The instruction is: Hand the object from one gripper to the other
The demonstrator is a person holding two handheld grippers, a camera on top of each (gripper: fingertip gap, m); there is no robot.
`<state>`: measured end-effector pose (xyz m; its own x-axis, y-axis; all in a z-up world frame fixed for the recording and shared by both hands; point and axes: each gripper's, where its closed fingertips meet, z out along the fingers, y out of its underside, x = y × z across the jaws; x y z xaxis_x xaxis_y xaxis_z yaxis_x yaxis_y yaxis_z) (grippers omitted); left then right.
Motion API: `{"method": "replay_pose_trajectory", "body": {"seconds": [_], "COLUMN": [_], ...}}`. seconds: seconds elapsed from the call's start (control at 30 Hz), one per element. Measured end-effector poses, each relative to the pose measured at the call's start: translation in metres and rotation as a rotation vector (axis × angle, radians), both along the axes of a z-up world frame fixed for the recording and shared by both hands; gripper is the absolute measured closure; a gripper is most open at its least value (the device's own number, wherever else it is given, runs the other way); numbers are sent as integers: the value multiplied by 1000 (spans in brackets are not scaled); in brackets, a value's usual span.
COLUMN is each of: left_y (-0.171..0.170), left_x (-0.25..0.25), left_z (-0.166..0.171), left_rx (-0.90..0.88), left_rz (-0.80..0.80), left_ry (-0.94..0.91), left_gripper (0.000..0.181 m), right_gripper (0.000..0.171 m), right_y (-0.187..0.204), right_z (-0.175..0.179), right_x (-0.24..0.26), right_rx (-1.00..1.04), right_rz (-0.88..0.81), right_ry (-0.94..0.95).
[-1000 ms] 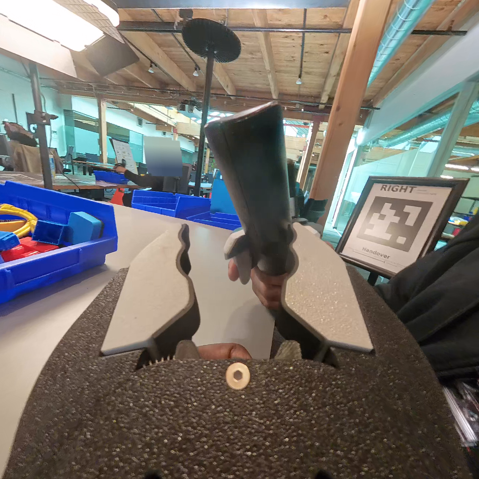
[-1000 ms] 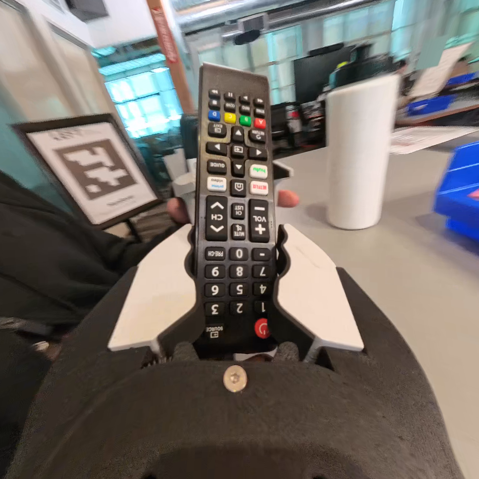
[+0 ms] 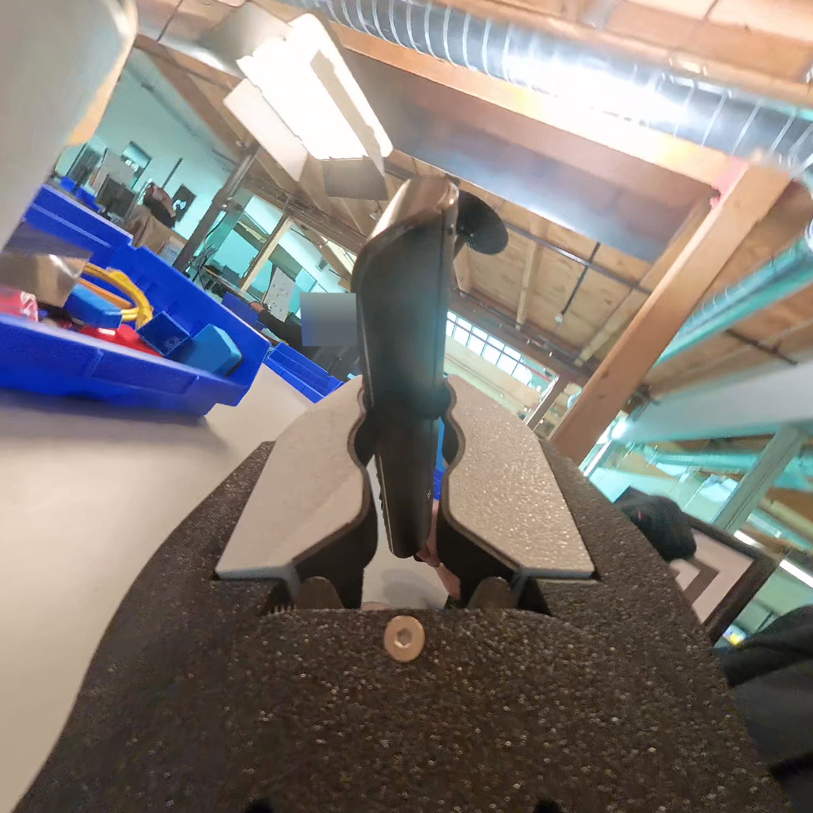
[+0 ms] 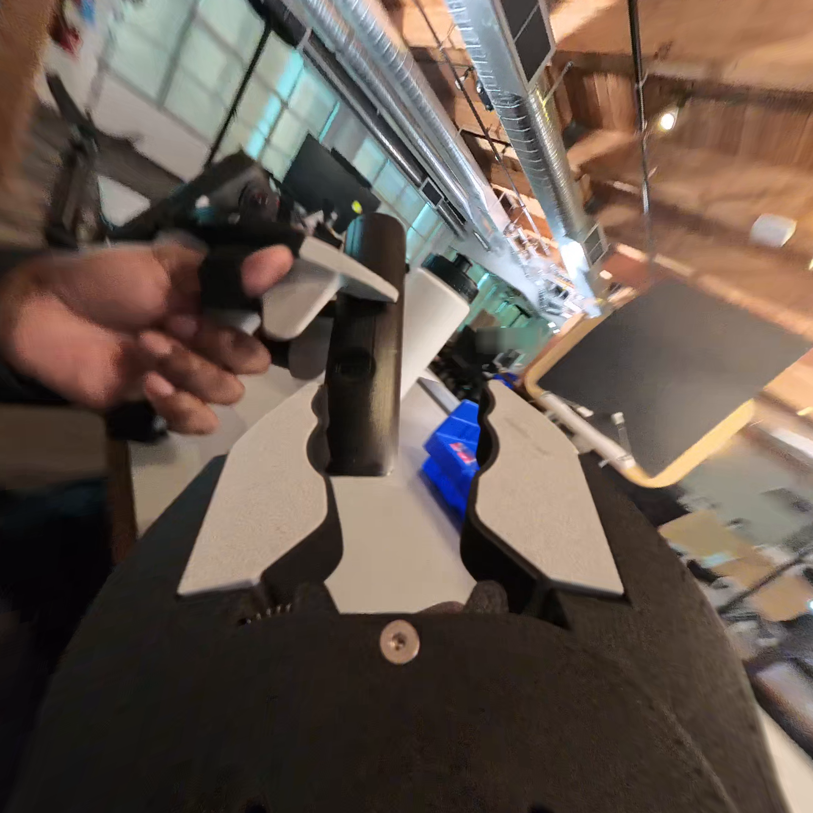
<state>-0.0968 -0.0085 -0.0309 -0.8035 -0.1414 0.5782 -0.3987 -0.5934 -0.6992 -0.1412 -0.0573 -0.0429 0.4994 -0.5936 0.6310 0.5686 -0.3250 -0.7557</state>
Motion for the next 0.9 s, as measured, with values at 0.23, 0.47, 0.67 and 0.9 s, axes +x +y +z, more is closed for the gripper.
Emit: {"method": "replay_pose_trajectory", "body": {"seconds": [0.23,0.47,0.67,0.9], "left_y": [14,-10,-32,-28], "left_x": [6,-5,-12,-13], "left_z": [3,-8,-20,-4], "left_rx": [-108,-132,-99,-34], "left_rz": [-14,-125,-151,-129], "left_ry": [134,268,318,148], "left_gripper": [155,155,155,136], "right_gripper": [98,96,123,138], "right_y": [2,5,7,-3], "right_z": [-11,-27,-36,-21], "right_x": [-4,12,18,30], "right_rx": [-250,-441,-515,-218], "right_rz": [-105,-289,-336,-299], "right_ry": [-276,-472,-504,-144]}}
